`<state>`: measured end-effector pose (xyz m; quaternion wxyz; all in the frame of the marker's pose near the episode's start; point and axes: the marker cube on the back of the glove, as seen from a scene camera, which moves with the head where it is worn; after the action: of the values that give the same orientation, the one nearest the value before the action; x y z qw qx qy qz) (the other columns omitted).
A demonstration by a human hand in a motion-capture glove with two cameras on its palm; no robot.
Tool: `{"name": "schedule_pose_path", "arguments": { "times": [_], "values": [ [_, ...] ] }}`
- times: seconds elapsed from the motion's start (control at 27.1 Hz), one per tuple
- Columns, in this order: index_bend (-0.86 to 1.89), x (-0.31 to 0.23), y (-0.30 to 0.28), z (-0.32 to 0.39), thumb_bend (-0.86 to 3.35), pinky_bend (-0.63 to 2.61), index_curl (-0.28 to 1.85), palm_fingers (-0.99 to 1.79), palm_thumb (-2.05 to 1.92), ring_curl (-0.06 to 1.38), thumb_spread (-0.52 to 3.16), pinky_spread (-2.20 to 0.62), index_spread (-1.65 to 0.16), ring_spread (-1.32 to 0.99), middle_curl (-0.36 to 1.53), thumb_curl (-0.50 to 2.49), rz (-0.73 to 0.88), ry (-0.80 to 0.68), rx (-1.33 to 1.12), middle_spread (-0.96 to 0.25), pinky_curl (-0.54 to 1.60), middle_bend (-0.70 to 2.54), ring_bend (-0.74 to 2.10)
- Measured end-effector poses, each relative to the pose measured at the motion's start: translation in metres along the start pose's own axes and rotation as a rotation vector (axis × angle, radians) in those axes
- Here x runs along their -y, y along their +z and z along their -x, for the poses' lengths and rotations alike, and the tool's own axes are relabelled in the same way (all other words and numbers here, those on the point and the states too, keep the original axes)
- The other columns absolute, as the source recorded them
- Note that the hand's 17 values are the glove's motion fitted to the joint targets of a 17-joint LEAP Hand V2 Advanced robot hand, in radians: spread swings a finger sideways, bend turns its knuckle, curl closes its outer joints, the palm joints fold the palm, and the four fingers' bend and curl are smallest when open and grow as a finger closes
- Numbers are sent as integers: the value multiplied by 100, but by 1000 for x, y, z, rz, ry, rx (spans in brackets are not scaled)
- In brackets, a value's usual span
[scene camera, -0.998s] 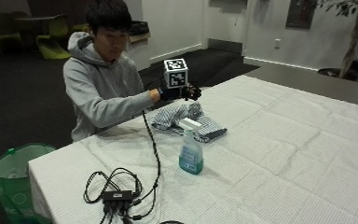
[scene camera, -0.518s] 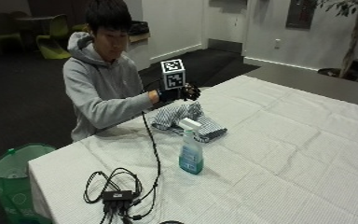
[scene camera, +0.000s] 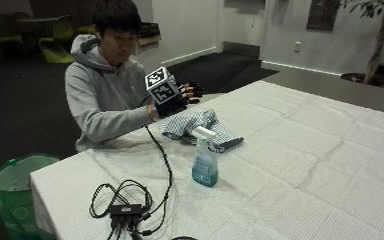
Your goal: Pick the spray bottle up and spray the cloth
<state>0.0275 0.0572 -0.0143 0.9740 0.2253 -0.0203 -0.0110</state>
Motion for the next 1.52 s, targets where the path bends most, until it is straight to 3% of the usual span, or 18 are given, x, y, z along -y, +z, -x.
{"name": "schedule_pose_path", "arguments": {
  "times": [0.22,0.55,1.04,1.52],
  "values": [
    [9,-24,-24,-28,11,44,21,34,68,26,105,21,-34,1,30,34,-167,42,8,-7,31,20,33],
    [5,-55,-43,-85,4,52,16,19,69,28,105,21,-34,0,33,37,-350,224,14,-7,35,21,36],
    [9,-70,-39,-149,-2,57,14,-1,70,28,105,21,-33,1,34,39,-404,437,86,-4,36,22,36],
    [9,-49,-20,-200,-2,59,13,-6,70,28,103,21,-33,2,33,39,-455,643,271,-1,36,19,36]
  ]
}}
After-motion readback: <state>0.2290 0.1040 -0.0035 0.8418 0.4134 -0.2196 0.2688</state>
